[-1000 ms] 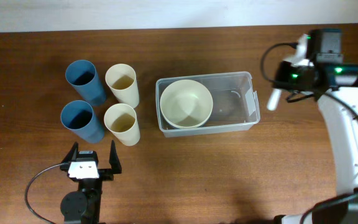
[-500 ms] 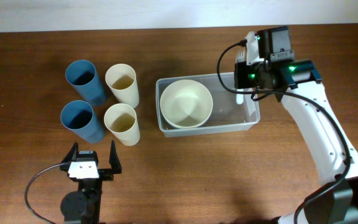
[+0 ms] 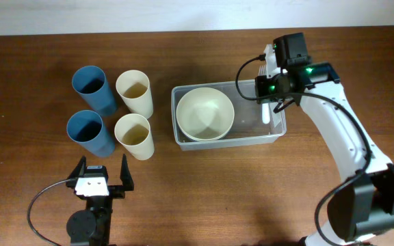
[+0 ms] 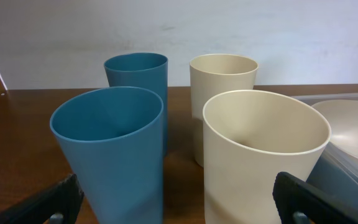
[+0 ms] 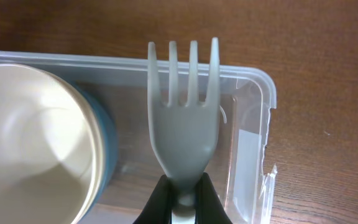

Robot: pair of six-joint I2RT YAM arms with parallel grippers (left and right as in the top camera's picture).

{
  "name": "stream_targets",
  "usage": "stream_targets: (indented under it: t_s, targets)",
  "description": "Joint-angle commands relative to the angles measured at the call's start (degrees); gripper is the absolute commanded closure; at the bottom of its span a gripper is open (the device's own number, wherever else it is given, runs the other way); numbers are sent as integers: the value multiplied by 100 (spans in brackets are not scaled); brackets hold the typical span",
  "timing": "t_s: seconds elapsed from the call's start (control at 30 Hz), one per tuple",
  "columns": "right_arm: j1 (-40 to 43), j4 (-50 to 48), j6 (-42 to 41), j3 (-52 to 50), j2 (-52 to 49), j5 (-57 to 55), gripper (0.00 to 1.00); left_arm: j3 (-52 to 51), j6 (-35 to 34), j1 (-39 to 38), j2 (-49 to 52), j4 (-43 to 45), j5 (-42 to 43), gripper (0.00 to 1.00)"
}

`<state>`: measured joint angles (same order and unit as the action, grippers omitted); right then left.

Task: Pack container
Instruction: 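Carry the fork over the container and lower it inside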

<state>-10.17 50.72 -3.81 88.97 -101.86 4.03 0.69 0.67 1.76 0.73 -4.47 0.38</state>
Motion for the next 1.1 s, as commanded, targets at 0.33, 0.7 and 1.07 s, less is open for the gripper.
stream_targets:
  t_s: [0.33, 0.7, 1.07]
  targets:
    - [-31, 129, 63, -26, -581, -426, 96, -20, 107, 33, -33, -28, -17, 0]
    - [-33, 243, 63, -26, -817, -431, 96, -20, 107, 33, -33, -28, -17, 0]
    - [-31, 468, 61, 516, -459, -437, 59, -20, 107, 33, -33, -28, -17, 0]
